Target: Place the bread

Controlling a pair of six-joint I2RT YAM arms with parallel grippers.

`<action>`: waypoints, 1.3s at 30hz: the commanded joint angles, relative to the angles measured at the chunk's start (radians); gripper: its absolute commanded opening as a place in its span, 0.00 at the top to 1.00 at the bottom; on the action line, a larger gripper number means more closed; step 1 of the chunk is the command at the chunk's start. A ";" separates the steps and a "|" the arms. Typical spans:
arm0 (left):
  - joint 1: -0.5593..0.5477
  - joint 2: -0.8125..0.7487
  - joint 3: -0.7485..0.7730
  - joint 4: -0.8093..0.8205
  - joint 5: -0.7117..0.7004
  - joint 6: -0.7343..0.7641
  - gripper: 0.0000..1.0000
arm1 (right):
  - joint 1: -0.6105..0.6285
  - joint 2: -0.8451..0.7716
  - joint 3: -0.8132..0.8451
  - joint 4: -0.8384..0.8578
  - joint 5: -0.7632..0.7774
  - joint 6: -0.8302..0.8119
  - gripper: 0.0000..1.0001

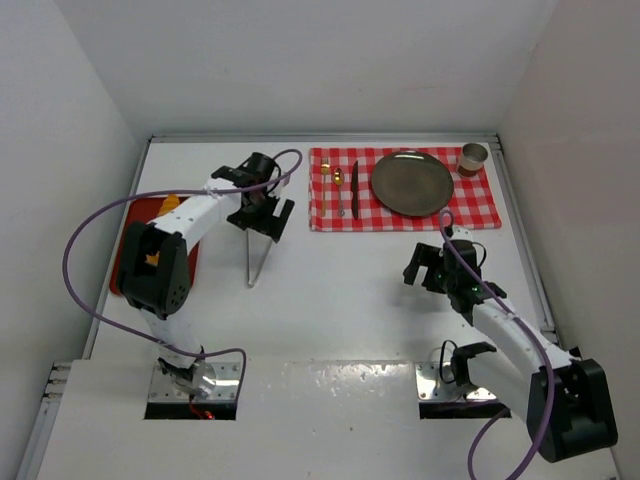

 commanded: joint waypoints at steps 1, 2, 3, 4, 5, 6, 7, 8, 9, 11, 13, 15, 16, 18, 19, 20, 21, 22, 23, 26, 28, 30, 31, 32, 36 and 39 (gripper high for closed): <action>0.015 -0.013 -0.051 0.060 -0.011 -0.080 0.00 | -0.003 -0.034 -0.040 0.042 -0.014 0.054 0.00; 0.015 -0.013 -0.051 0.060 -0.026 -0.094 0.00 | -0.002 -0.041 -0.046 0.042 -0.009 0.054 0.00; 0.015 -0.002 -0.091 0.072 -0.038 -0.094 0.00 | -0.002 -0.051 -0.057 0.039 -0.006 0.080 0.00; 0.027 -0.002 -0.106 0.090 -0.038 -0.094 0.00 | 0.000 -0.056 -0.064 0.037 0.000 0.090 0.00; 0.027 0.036 -0.107 0.090 -0.049 -0.094 0.00 | 0.001 -0.062 -0.078 0.036 0.017 0.110 0.00; 0.027 0.055 -0.119 0.106 -0.075 -0.094 0.00 | 0.000 -0.086 -0.087 0.036 0.018 0.116 0.00; 0.027 0.072 -0.119 0.116 -0.075 -0.083 0.00 | 0.003 -0.096 -0.092 0.033 0.021 0.126 0.00; 0.027 0.096 -0.119 0.144 -0.099 -0.083 0.00 | 0.000 -0.119 -0.100 0.027 0.029 0.127 0.00; 0.027 0.096 -0.119 0.161 -0.100 -0.083 0.00 | 0.000 -0.131 -0.100 0.011 0.032 0.128 0.00; 0.027 0.110 -0.119 0.212 -0.109 -0.094 0.00 | 0.000 -0.160 -0.094 -0.013 0.040 0.111 0.00; 0.027 0.136 -0.131 0.251 -0.120 -0.103 0.00 | 0.001 -0.174 -0.086 -0.047 0.050 0.099 0.00; 0.027 0.151 -0.131 0.291 -0.141 -0.112 0.02 | 0.001 -0.183 -0.081 -0.058 0.067 0.091 0.00; 0.027 0.151 -0.140 0.301 -0.141 -0.112 0.05 | 0.001 -0.191 -0.077 -0.076 0.069 0.090 0.00; 0.027 0.164 -0.150 0.314 -0.141 -0.121 0.15 | 0.000 -0.200 -0.075 -0.079 0.073 0.085 0.00; 0.027 0.164 -0.160 0.314 -0.141 -0.121 0.20 | 0.000 -0.200 -0.077 -0.079 0.072 0.087 0.00; 0.027 0.164 -0.175 0.324 -0.141 -0.121 0.26 | 0.000 -0.202 -0.075 -0.085 0.075 0.085 0.00; 0.027 0.153 -0.176 0.324 -0.141 -0.121 0.31 | 0.001 -0.206 -0.074 -0.085 0.083 0.085 0.00; 0.027 0.153 -0.189 0.324 -0.141 -0.121 0.36 | 0.003 -0.209 -0.074 -0.090 0.087 0.084 0.00; 0.027 0.142 -0.205 0.324 -0.152 -0.111 0.36 | 0.001 -0.212 -0.074 -0.090 0.090 0.078 0.00; 0.027 0.122 -0.217 0.310 -0.152 -0.086 0.40 | 0.001 -0.220 -0.072 -0.084 0.106 0.068 0.00; 0.027 0.093 -0.176 0.275 -0.172 -0.045 0.40 | 0.001 -0.219 -0.066 -0.087 0.112 0.064 0.00; 0.027 0.072 -0.076 0.212 -0.172 -0.002 0.40 | 0.000 -0.223 -0.060 -0.090 0.107 0.053 0.00; 0.036 0.072 -0.027 0.177 -0.172 0.051 0.38 | 0.000 -0.222 -0.052 -0.095 0.110 0.048 0.00; 0.037 0.063 0.093 0.131 -0.160 0.082 0.38 | 0.001 -0.219 -0.049 -0.099 0.110 0.041 0.00; 0.047 0.107 0.375 -0.102 -0.160 0.176 0.38 | 0.000 -0.219 -0.046 -0.087 0.115 0.028 0.00; 0.070 0.107 0.453 -0.190 -0.126 0.207 0.41 | 0.000 -0.216 -0.054 -0.056 0.116 0.025 0.00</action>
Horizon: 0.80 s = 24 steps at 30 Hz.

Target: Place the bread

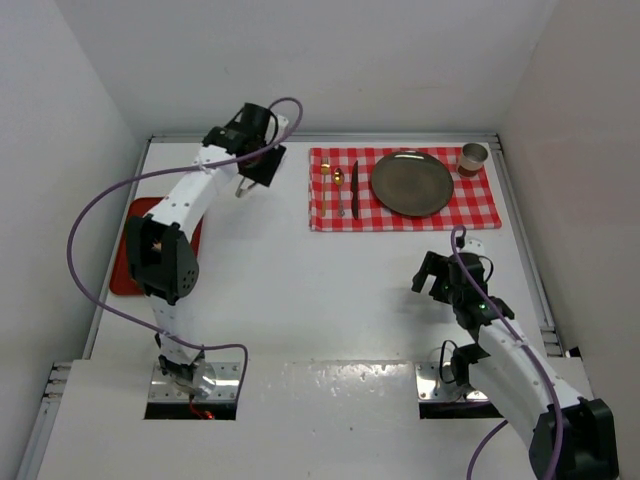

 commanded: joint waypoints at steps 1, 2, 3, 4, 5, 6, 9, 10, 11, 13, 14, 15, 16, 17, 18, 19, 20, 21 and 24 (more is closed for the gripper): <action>0.032 -0.021 0.075 -0.210 0.023 0.079 0.41 | 0.000 -0.001 0.032 0.061 0.016 -0.020 0.00; 0.052 -0.021 0.098 -0.224 0.023 0.079 0.42 | 0.000 0.011 0.033 0.078 0.015 -0.027 0.00; 0.062 -0.021 0.107 -0.235 0.023 0.079 0.42 | 0.000 0.017 0.033 0.086 0.012 -0.030 0.00; 0.076 -0.044 0.107 -0.244 0.023 0.079 0.42 | 0.000 0.023 0.035 0.098 0.004 -0.031 0.00; 0.113 -0.055 0.107 -0.244 0.023 0.079 0.42 | -0.002 0.048 0.042 0.106 -0.004 -0.040 0.00; 0.139 -0.066 0.107 -0.244 0.023 0.079 0.42 | 0.000 0.060 0.046 0.125 -0.022 -0.048 0.00; 0.283 -0.124 0.087 -0.257 0.097 0.063 0.42 | 0.000 0.124 0.068 0.159 -0.062 -0.060 0.00; 0.323 -0.142 0.071 -0.257 0.122 0.063 0.42 | 0.000 0.152 0.082 0.179 -0.071 -0.063 0.00; 0.363 -0.161 0.054 -0.257 0.147 0.077 0.42 | 0.000 0.167 0.088 0.185 -0.106 -0.065 0.00; 0.466 -0.210 0.014 -0.266 0.199 0.092 0.42 | 0.001 0.216 0.108 0.201 -0.125 -0.068 0.00; 0.493 -0.224 0.001 -0.266 0.208 0.093 0.42 | 0.000 0.224 0.110 0.202 -0.145 -0.068 0.00; 0.536 -0.237 -0.012 -0.266 0.208 0.103 0.42 | 0.000 0.247 0.116 0.205 -0.160 -0.068 0.00; 0.555 -0.262 -0.043 -0.266 0.208 0.103 0.42 | 0.000 0.256 0.116 0.231 -0.165 -0.071 0.00; 0.572 -0.273 -0.060 -0.252 0.208 0.103 0.42 | 0.000 0.260 0.116 0.236 -0.173 -0.073 0.00; 0.602 -0.285 -0.077 -0.243 0.208 0.103 0.42 | 0.001 0.275 0.116 0.239 -0.171 -0.074 0.00; 0.613 -0.294 -0.109 -0.234 0.208 0.103 0.42 | 0.000 0.276 0.118 0.244 -0.173 -0.082 0.00; 0.624 -0.303 -0.124 -0.223 0.219 0.103 0.42 | 0.000 0.280 0.116 0.248 -0.171 -0.086 0.00; 0.624 -0.314 -0.138 -0.200 0.219 0.103 0.42 | -0.003 0.284 0.118 0.250 -0.171 -0.094 0.00; 0.636 -0.314 -0.169 -0.172 0.228 0.116 0.41 | -0.005 0.315 0.139 0.242 -0.200 -0.106 0.00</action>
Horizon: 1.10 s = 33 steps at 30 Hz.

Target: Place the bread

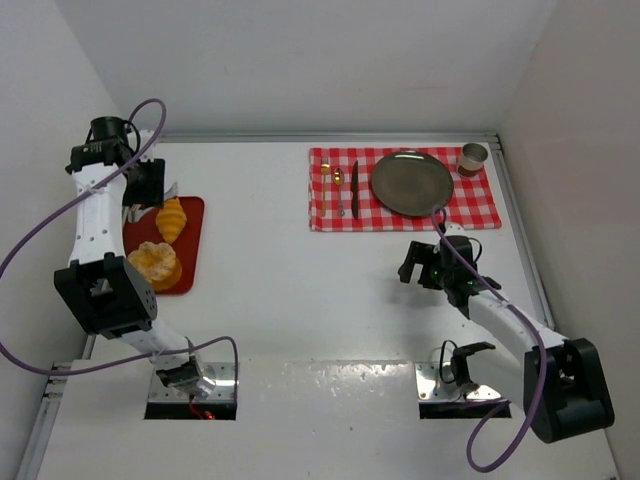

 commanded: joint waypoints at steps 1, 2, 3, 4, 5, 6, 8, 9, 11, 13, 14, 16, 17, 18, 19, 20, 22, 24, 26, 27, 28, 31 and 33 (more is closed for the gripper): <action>0.013 -0.020 -0.024 0.062 0.042 0.031 0.40 | -0.005 0.034 0.062 0.054 -0.050 -0.029 0.00; 0.013 -0.008 -0.035 0.076 0.042 0.031 0.40 | -0.003 0.038 0.072 0.052 -0.053 -0.027 0.00; 0.013 -0.008 -0.035 0.085 0.042 0.040 0.40 | -0.005 0.041 0.077 0.048 -0.056 -0.025 0.00; 0.024 0.018 -0.044 0.085 0.042 0.040 0.40 | -0.006 0.057 0.088 0.046 -0.058 -0.018 0.00; 0.024 0.029 -0.044 0.085 0.028 0.049 0.40 | -0.003 0.057 0.089 0.048 -0.059 -0.010 0.00; 0.035 0.038 -0.044 0.085 0.028 0.049 0.40 | -0.003 0.063 0.091 0.046 -0.061 -0.007 0.00; 0.035 0.066 -0.035 0.094 0.002 0.062 0.39 | -0.003 0.067 0.100 0.031 -0.061 0.004 0.00; 0.035 0.075 -0.035 0.094 0.002 0.072 0.37 | -0.003 0.064 0.102 0.026 -0.058 0.004 0.00; 0.035 0.098 -0.026 0.103 0.002 0.085 0.36 | -0.006 0.061 0.106 -0.004 -0.055 0.004 0.00; 0.044 0.107 -0.015 0.114 0.002 0.094 0.36 | -0.003 0.060 0.114 -0.023 -0.039 0.004 0.00; 0.044 0.121 -0.015 0.114 -0.008 0.094 0.36 | 0.000 0.055 0.123 -0.043 -0.039 0.002 0.00; 0.053 0.132 -0.015 0.114 0.004 0.103 0.36 | -0.001 0.057 0.135 -0.093 -0.033 -0.005 0.00; 0.062 0.132 -0.015 0.114 0.036 0.103 0.36 | 0.005 0.052 0.155 -0.113 -0.036 -0.021 0.00; 0.062 0.132 -0.034 0.128 0.047 0.114 0.36 | 0.008 0.051 0.158 -0.123 -0.033 -0.025 0.00; 0.071 0.132 -0.048 0.151 0.047 0.114 0.36 | 0.011 0.046 0.169 -0.136 -0.030 -0.032 0.00; 0.072 0.141 -0.061 0.160 0.047 0.114 0.36 | 0.014 0.040 0.174 -0.138 -0.027 -0.042 0.00; 0.082 0.150 -0.073 0.169 0.056 0.114 0.36 | 0.015 0.031 0.181 -0.158 -0.024 -0.042 0.00; 0.082 0.164 -0.073 0.169 0.065 0.114 0.36 | 0.020 0.025 0.184 -0.173 -0.024 -0.042 0.00; 0.082 0.199 -0.082 0.179 0.065 0.114 0.36 | 0.020 0.014 0.181 -0.176 -0.024 -0.042 0.00; 0.082 0.210 -0.082 0.179 0.065 0.114 0.36 | 0.018 0.006 0.175 -0.181 -0.024 -0.042 0.00; 0.082 0.221 -0.082 0.179 0.065 0.114 0.36 | 0.022 0.003 0.175 -0.182 -0.025 -0.039 0.00; 0.082 0.233 -0.082 0.179 0.097 0.114 0.36 | 0.028 -0.009 0.161 -0.184 -0.024 -0.030 0.00; 0.082 0.233 -0.082 0.168 0.110 0.114 0.40 | 0.025 -0.025 0.151 -0.186 -0.024 -0.027 0.00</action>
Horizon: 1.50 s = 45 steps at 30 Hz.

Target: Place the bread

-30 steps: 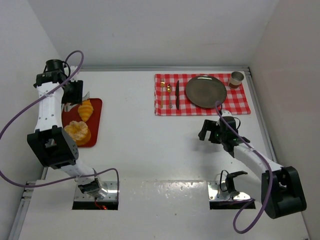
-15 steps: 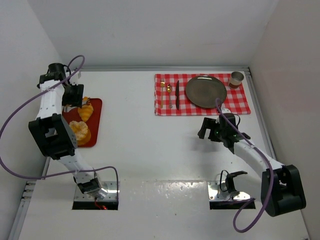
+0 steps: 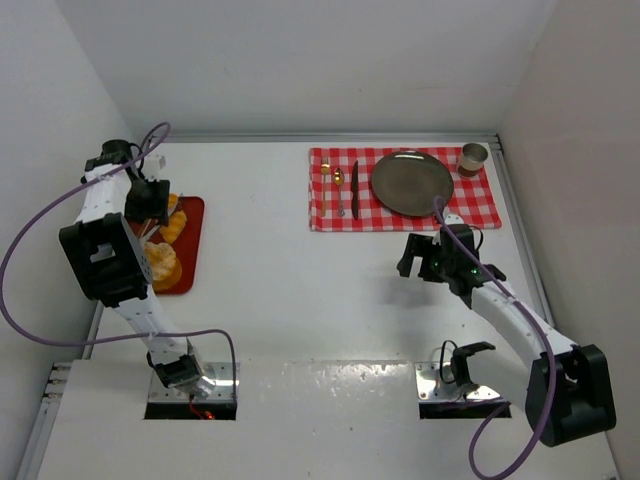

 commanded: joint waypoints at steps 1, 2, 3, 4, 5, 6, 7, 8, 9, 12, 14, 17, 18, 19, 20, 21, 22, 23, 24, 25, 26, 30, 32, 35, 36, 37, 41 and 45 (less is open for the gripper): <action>0.009 -0.025 0.006 0.009 0.056 0.011 0.42 | 0.007 -0.028 0.004 0.008 0.026 0.000 0.00; 0.009 -0.025 0.006 0.000 0.069 0.011 0.44 | 0.007 -0.037 -0.004 0.008 0.026 0.003 0.00; 0.009 -0.025 0.006 0.000 0.069 0.011 0.46 | 0.009 -0.041 -0.005 0.010 0.029 0.000 0.00; 0.009 -0.034 0.006 -0.012 0.078 0.011 0.46 | 0.007 -0.045 -0.010 0.013 0.029 0.000 0.00; 0.009 -0.034 0.015 -0.034 0.078 0.011 0.46 | 0.007 -0.047 -0.012 0.014 0.028 0.003 0.00; 0.009 -0.034 0.025 -0.043 0.078 0.011 0.44 | 0.007 -0.050 -0.013 0.017 0.029 0.000 0.00; 0.009 -0.034 0.025 -0.054 0.078 0.011 0.42 | 0.007 -0.053 -0.016 0.017 0.028 0.003 0.00; 0.009 -0.025 0.039 -0.063 0.078 0.002 0.42 | 0.009 -0.054 -0.018 0.021 0.031 0.000 0.00; 0.018 -0.025 0.039 -0.072 0.078 0.002 0.41 | 0.007 -0.056 -0.019 0.021 0.028 0.000 0.00; 0.018 -0.025 0.062 -0.072 0.034 0.002 0.38 | 0.007 -0.050 -0.018 0.025 0.026 -0.006 0.00; 0.018 -0.015 0.085 -0.062 0.014 0.002 0.38 | 0.010 -0.048 -0.016 0.025 0.025 -0.006 0.00; 0.018 0.018 0.120 -0.061 0.014 0.002 0.37 | 0.007 -0.041 0.001 0.018 0.022 -0.009 0.00; 0.018 0.027 0.131 -0.074 0.014 0.002 0.37 | 0.009 -0.038 0.007 0.016 0.020 -0.016 0.00; 0.018 0.038 0.140 -0.074 0.023 0.002 0.37 | 0.009 -0.030 0.011 0.011 0.022 -0.013 0.00; 0.018 0.047 0.154 -0.084 0.023 0.011 0.37 | 0.007 -0.030 0.018 0.007 0.019 -0.010 0.00; 0.018 0.062 0.154 -0.097 0.023 0.011 0.37 | 0.007 -0.030 0.018 0.002 0.016 -0.009 0.00; 0.018 0.062 0.165 -0.097 0.033 0.020 0.37 | 0.009 -0.025 0.027 -0.001 0.015 -0.013 0.00; 0.018 0.071 0.165 -0.107 0.044 0.020 0.36 | 0.010 -0.027 0.027 -0.001 0.015 -0.011 0.00; 0.018 0.071 0.165 -0.107 0.056 0.031 0.36 | 0.011 -0.025 0.030 -0.002 0.019 -0.010 0.00; 0.018 0.071 0.165 -0.107 0.057 0.031 0.36 | 0.011 -0.025 0.033 -0.001 0.016 -0.013 0.00; 0.018 0.071 0.165 -0.107 0.069 0.031 0.36 | 0.012 -0.024 0.034 -0.007 0.017 -0.011 0.00; 0.018 0.090 0.156 -0.107 0.078 0.031 0.36 | 0.020 -0.012 0.042 -0.001 0.019 -0.003 0.00; 0.018 0.114 0.156 -0.107 0.078 0.031 0.39 | 0.023 -0.002 0.044 0.007 0.020 0.003 0.00; 0.018 0.125 0.165 -0.107 0.078 0.031 0.52 | 0.029 0.004 0.042 0.005 0.019 0.001 0.00; 0.018 0.125 0.174 -0.120 0.078 0.031 0.56 | 0.032 0.001 0.041 0.005 0.019 0.000 0.00; 0.018 0.125 0.174 -0.132 0.087 0.031 0.60 | 0.029 -0.001 0.041 0.004 0.022 0.003 0.00; 0.018 0.085 0.202 -0.167 0.112 0.049 0.75 | 0.032 -0.018 0.019 0.024 0.025 0.006 0.00; 0.007 0.053 0.287 -0.233 0.132 0.058 0.77 | 0.032 -0.027 0.005 0.054 0.023 0.027 0.00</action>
